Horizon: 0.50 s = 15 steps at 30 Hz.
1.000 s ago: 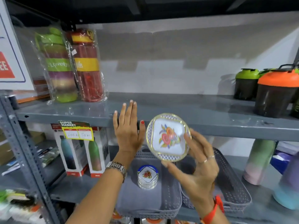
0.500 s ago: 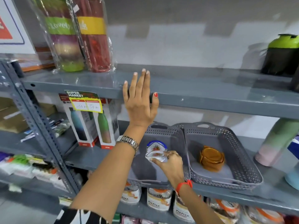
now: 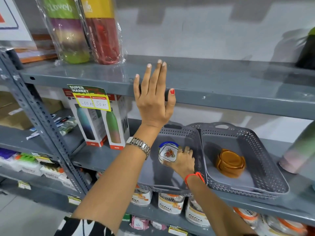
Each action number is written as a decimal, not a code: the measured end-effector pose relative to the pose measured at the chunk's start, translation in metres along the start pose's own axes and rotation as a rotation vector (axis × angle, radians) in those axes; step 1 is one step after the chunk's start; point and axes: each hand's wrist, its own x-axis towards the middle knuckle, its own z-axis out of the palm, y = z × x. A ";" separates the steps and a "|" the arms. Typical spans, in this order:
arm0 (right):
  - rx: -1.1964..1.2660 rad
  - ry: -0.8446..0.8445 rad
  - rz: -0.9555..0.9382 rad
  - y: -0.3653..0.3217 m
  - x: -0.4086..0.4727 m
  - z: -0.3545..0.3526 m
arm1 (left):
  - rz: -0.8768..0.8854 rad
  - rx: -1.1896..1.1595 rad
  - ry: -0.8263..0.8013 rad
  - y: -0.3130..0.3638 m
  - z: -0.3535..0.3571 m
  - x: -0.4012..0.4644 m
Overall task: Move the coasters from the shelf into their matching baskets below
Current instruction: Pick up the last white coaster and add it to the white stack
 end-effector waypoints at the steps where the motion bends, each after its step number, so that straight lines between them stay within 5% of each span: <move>1: 0.007 -0.046 -0.017 -0.001 0.002 -0.001 | 0.001 0.001 0.005 0.000 0.001 0.000; 11: -0.165 -0.434 -0.228 -0.011 0.050 -0.012 | 0.000 0.003 0.024 0.000 0.003 0.000; 15: -0.058 -0.391 -0.230 -0.015 0.054 -0.018 | 0.002 0.001 0.031 0.000 0.003 0.000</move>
